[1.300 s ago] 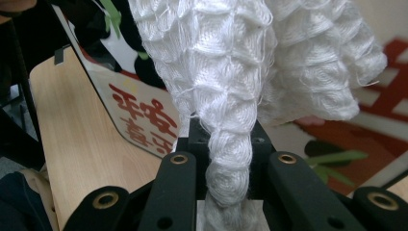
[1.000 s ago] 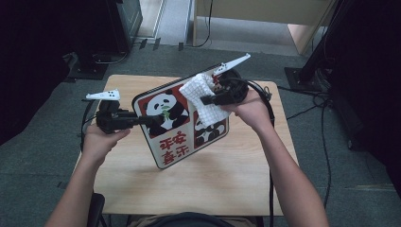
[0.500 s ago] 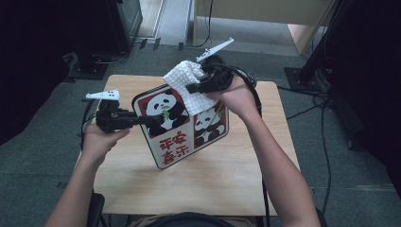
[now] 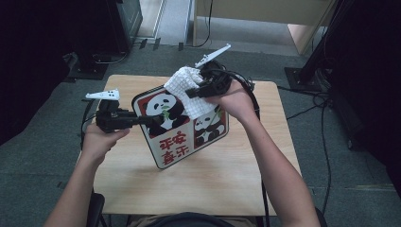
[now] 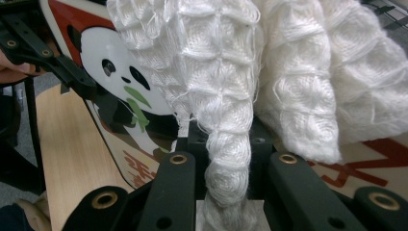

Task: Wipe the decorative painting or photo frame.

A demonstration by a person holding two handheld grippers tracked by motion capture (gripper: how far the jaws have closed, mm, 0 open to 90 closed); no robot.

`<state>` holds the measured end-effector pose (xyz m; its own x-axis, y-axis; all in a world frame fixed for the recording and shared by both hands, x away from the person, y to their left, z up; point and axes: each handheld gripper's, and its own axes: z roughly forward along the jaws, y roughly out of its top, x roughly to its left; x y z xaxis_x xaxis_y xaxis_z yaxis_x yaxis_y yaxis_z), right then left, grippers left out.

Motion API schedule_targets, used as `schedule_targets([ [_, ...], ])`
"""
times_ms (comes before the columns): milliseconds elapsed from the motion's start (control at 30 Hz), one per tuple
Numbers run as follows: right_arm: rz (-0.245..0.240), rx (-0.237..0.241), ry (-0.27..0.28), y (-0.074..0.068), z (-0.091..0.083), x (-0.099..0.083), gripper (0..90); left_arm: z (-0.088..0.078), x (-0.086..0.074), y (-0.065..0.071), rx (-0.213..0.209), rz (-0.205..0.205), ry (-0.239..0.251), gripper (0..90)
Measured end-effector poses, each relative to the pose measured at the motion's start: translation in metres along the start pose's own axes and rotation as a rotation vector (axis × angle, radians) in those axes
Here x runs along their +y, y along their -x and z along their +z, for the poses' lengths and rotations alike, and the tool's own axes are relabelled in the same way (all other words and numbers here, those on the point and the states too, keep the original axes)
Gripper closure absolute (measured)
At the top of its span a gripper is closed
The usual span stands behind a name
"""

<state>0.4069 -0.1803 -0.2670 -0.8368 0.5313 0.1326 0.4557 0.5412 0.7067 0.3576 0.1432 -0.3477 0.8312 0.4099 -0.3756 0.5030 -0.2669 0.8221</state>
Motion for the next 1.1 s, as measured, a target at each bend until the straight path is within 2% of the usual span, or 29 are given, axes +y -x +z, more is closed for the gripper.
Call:
schedule_targets([
  [900, 0.012, 0.032, -0.01, 0.001, 0.022, -0.034, 78.7, 0.0, -0.001, 0.0, -0.002, 0.002, 0.001, 77.7],
  [1100, 0.014, 0.046, 0.007, 0.002, 0.025, -0.041, 78.6, 0.0, -0.001, 0.0, -0.003, 0.004, 0.001, 77.6],
])
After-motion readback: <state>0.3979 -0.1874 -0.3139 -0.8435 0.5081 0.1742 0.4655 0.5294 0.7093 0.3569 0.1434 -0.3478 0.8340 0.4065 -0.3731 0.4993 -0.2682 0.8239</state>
